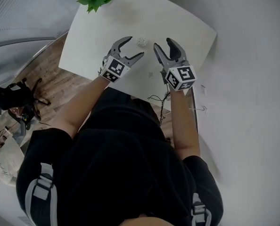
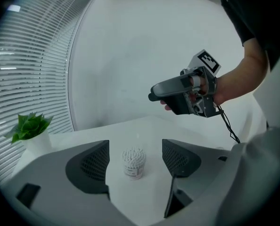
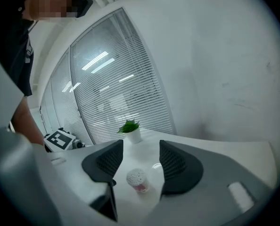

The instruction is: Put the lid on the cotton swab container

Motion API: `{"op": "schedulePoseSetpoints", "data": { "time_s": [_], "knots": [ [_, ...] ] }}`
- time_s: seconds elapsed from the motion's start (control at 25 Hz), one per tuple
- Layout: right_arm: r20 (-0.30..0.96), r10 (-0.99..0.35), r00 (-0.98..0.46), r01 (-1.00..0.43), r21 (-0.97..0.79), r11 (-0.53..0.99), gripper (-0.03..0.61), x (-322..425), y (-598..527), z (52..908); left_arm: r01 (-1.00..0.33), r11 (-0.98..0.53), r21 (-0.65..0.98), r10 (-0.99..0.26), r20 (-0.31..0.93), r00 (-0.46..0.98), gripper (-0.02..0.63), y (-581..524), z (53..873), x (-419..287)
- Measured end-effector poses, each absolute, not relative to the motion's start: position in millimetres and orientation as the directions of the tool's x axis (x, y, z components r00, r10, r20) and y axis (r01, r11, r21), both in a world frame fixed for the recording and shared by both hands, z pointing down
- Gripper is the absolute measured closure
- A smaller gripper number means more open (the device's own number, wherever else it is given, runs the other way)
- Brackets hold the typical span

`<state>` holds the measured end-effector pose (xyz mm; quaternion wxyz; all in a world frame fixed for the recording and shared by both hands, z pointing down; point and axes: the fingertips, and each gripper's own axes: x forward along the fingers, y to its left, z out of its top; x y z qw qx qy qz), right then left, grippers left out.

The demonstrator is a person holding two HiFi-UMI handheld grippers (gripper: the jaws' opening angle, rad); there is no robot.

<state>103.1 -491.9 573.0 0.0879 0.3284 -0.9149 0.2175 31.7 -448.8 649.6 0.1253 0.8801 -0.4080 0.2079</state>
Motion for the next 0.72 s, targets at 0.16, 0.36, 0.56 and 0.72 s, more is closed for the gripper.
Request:
{"op": "schedulePoseSetpoints", "data": {
  "time_s": [0.16,0.36,0.56,0.72],
  "knots": [
    [0.323,-0.56,-0.763,-0.647,-0.371,0.666,0.347,101,-505,595,-0.757,-0.652,0.047,-0.649,0.481,0.589,0.272,-458,673,36],
    [0.338,-0.557,-0.759,-0.651,-0.429,0.626,0.353,103,-518,619,-0.736,-0.677,0.001,-0.631,0.514,0.581,0.272,-465,698,44],
    [0.349,-0.551,-0.758,-0.649,-0.484,0.587,0.354,102,-529,640,-0.734,-0.679,0.003,-0.619,0.535,0.575,0.272,-470,715,48],
    [0.367,-0.536,-0.761,-0.647,-0.504,0.573,0.354,100,-534,656,-0.734,-0.679,0.019,-0.608,0.547,0.576,0.272,-473,725,50]
  ]
}}
